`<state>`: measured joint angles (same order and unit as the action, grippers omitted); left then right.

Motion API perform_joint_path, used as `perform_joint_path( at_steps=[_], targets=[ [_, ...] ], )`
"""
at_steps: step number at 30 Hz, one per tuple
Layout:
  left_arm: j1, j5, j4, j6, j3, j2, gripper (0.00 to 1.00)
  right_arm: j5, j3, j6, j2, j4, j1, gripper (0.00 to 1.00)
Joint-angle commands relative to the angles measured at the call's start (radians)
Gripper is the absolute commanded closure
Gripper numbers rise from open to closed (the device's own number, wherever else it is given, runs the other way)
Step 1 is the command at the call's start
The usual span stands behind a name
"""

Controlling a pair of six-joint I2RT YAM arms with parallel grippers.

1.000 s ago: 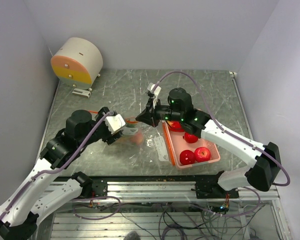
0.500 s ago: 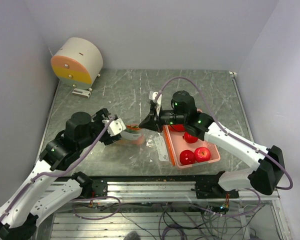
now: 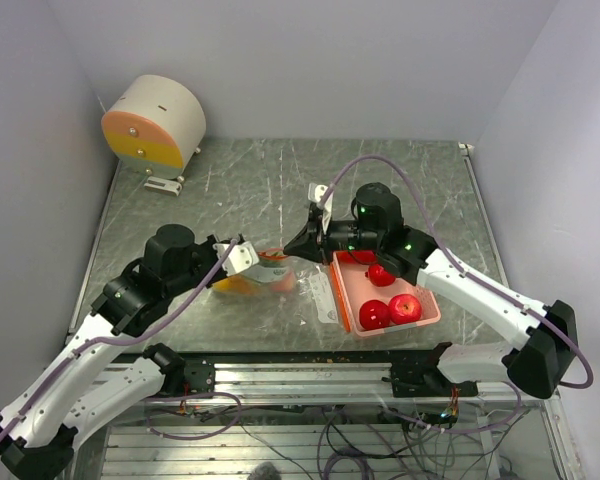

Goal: Place the food in the zip-top bag and seal the zipper
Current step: Zip the zipper food storage bag at the center of the board.

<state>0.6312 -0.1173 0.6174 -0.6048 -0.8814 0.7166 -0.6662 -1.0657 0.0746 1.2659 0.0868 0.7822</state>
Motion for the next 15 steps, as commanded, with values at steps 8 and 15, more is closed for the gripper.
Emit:
perform_joint_path(
  at_steps=[8, 15],
  targets=[
    [0.001, -0.064, -0.016, 0.101, -0.005, -0.057, 0.93, -0.067, -0.054, -0.074, 0.045, -0.203, -0.011, 0.49],
    [0.001, -0.063, -0.013, 0.109, 0.000, -0.063, 0.93, -0.158, -0.130, -0.054, 0.151, -0.230, 0.047, 0.47]
  ],
)
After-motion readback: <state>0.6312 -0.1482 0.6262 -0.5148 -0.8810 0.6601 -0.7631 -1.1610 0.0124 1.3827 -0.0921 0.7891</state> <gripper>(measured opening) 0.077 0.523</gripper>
